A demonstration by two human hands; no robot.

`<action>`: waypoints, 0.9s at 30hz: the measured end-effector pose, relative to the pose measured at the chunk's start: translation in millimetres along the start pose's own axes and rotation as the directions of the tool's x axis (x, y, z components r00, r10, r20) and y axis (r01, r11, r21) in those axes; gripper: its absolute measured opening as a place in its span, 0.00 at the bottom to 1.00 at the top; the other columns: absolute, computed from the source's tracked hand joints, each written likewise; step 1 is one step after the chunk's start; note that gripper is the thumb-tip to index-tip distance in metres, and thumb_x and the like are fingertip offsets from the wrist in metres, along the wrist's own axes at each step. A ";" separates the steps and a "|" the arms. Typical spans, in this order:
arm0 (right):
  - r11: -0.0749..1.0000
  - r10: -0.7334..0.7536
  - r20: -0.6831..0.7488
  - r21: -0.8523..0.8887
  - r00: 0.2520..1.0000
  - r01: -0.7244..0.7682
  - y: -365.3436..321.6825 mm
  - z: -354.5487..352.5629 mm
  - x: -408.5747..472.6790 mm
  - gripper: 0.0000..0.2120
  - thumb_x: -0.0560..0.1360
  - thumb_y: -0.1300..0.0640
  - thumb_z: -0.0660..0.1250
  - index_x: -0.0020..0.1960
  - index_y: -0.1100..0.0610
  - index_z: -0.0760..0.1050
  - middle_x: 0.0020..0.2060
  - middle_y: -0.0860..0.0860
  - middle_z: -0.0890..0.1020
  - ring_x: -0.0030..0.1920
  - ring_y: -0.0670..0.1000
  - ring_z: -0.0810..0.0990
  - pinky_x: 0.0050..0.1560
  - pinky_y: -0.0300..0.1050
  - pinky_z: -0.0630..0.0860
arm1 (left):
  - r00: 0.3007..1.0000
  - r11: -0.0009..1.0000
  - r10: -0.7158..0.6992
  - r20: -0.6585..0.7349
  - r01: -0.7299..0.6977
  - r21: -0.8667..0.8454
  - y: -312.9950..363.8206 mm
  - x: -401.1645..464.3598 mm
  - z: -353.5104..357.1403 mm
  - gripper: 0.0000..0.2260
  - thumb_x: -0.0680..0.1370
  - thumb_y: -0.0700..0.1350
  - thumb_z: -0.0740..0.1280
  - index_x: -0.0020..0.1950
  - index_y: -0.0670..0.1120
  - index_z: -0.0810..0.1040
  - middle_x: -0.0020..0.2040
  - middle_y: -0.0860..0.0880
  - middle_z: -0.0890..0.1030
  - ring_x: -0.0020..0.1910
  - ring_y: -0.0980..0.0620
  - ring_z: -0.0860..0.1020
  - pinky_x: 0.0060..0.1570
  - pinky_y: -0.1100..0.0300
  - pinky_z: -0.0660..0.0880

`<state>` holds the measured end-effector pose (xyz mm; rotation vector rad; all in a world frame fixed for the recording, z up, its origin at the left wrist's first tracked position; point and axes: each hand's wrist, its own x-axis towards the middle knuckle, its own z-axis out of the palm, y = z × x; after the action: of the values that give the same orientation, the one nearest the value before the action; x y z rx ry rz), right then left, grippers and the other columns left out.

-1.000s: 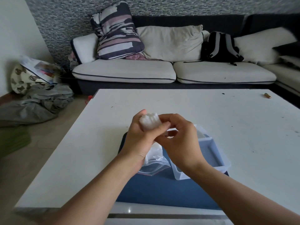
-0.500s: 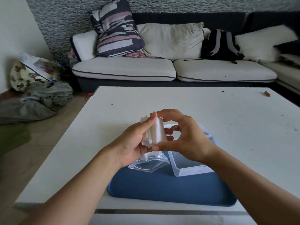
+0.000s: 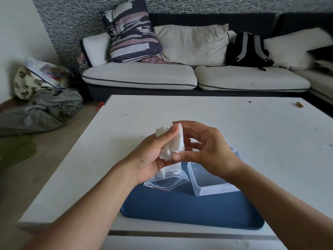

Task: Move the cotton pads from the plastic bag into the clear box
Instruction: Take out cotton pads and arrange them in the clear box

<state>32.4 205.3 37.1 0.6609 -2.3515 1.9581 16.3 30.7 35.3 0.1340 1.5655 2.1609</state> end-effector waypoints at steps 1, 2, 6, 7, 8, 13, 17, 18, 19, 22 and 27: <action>1.000 -0.001 0.004 0.008 1.000 0.001 0.4 -0.6 0.4 0.28 0.65 0.57 0.80 0.64 0.52 0.78 0.55 0.54 0.85 0.57 0.55 0.82 0.62 0.60 0.77 | 1.000 1.000 -0.002 -0.006 0.002 -0.007 -0.5 1.0 -1.2 0.25 0.75 0.58 0.68 0.64 0.43 0.80 0.56 0.39 0.83 0.54 0.44 0.82 0.54 0.52 0.81; 1.000 0.006 0.007 0.016 1.000 -0.006 1.0 -1.0 0.7 0.28 0.65 0.57 0.79 0.64 0.53 0.78 0.56 0.53 0.84 0.59 0.54 0.82 0.62 0.60 0.77 | 1.000 1.000 -0.005 -0.006 0.004 -0.015 -0.7 1.2 -1.8 0.26 0.75 0.59 0.68 0.65 0.43 0.80 0.58 0.39 0.83 0.56 0.43 0.82 0.57 0.50 0.80; 0.998 0.041 0.067 -0.058 0.997 -0.037 4.6 -1.7 1.3 0.29 0.68 0.54 0.77 0.68 0.51 0.77 0.57 0.55 0.84 0.57 0.56 0.80 0.61 0.55 0.78 | 1.000 1.000 -0.010 -0.010 0.010 0.018 -1.7 1.2 -1.3 0.26 0.74 0.57 0.69 0.65 0.41 0.79 0.61 0.38 0.83 0.58 0.42 0.83 0.52 0.53 0.83; 0.995 0.034 0.082 -0.100 0.996 -0.026 5.4 -0.7 1.1 0.29 0.68 0.52 0.77 0.69 0.50 0.76 0.57 0.54 0.83 0.57 0.56 0.80 0.61 0.55 0.78 | 1.000 1.000 -0.011 -0.018 0.012 0.017 -2.0 1.4 -0.5 0.26 0.74 0.57 0.71 0.65 0.41 0.79 0.61 0.38 0.82 0.59 0.40 0.82 0.53 0.52 0.82; 0.991 0.022 0.079 -0.134 0.997 -0.012 6.5 0.4 0.3 0.31 0.68 0.50 0.77 0.69 0.48 0.74 0.59 0.52 0.82 0.58 0.54 0.80 0.60 0.53 0.78 | 0.999 1.000 -0.012 -0.030 0.012 0.009 -2.6 1.5 0.2 0.26 0.74 0.57 0.72 0.66 0.41 0.79 0.62 0.37 0.82 0.61 0.38 0.82 0.56 0.49 0.81; 0.940 -0.125 -0.202 -0.338 0.972 0.050 6.3 6.6 -2.3 0.36 0.62 0.48 0.83 0.67 0.50 0.76 0.55 0.45 0.80 0.56 0.46 0.80 0.53 0.41 0.79 | 0.989 0.997 0.001 -0.150 -0.012 -0.075 -2.2 1.8 5.4 0.24 0.70 0.55 0.74 0.62 0.43 0.81 0.50 0.43 0.86 0.50 0.44 0.85 0.48 0.52 0.83; 0.980 -0.096 -0.260 -0.194 0.961 0.045 6.0 9.3 0.4 0.19 0.70 0.63 0.78 0.59 0.54 0.79 0.41 0.50 0.85 0.41 0.51 0.84 0.49 0.50 0.83 | 0.986 0.998 0.001 -0.164 -0.011 -0.061 -2.5 2.3 6.8 0.24 0.74 0.56 0.72 0.65 0.43 0.79 0.57 0.41 0.85 0.57 0.43 0.84 0.51 0.52 0.82; 0.989 -0.072 -0.257 -0.145 0.964 0.036 6.5 8.9 0.9 0.16 0.72 0.64 0.76 0.58 0.56 0.80 0.40 0.52 0.86 0.40 0.53 0.85 0.48 0.53 0.83 | 0.986 0.997 -0.003 -0.167 -0.010 -0.074 -1.6 2.2 6.5 0.26 0.74 0.56 0.72 0.66 0.42 0.79 0.59 0.40 0.84 0.59 0.43 0.83 0.52 0.52 0.82; 0.994 -0.055 -0.256 -0.107 0.965 0.029 6.8 7.8 1.5 0.14 0.73 0.65 0.75 0.57 0.57 0.80 0.41 0.53 0.86 0.41 0.55 0.85 0.48 0.55 0.83 | 0.985 0.995 -0.007 -0.174 -0.009 -0.095 -0.6 2.1 6.3 0.27 0.74 0.57 0.72 0.66 0.41 0.78 0.60 0.39 0.84 0.60 0.42 0.83 0.53 0.51 0.82; 0.999 -0.027 -0.278 -0.049 0.960 0.014 7.2 4.5 2.7 0.08 0.76 0.67 0.72 0.53 0.58 0.82 0.43 0.53 0.87 0.44 0.55 0.86 0.50 0.55 0.83 | 0.983 0.992 -0.018 -0.183 -0.006 -0.128 1.7 1.8 5.7 0.27 0.76 0.60 0.68 0.66 0.41 0.78 0.60 0.38 0.84 0.58 0.43 0.84 0.54 0.50 0.82; 1.000 0.005 -0.337 -0.013 0.942 -0.011 7.7 4.5 3.3 0.07 0.76 0.66 0.71 0.48 0.56 0.83 0.41 0.53 0.87 0.42 0.54 0.86 0.49 0.56 0.83 | 0.982 0.977 -0.046 -0.182 0.006 -0.215 3.3 -0.1 6.5 0.15 0.81 0.45 0.63 0.64 0.38 0.78 0.53 0.37 0.84 0.49 0.43 0.86 0.57 0.44 0.81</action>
<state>28.0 201.0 29.8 0.2845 -2.1602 1.8762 17.6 35.5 40.6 -0.1621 1.4092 2.3605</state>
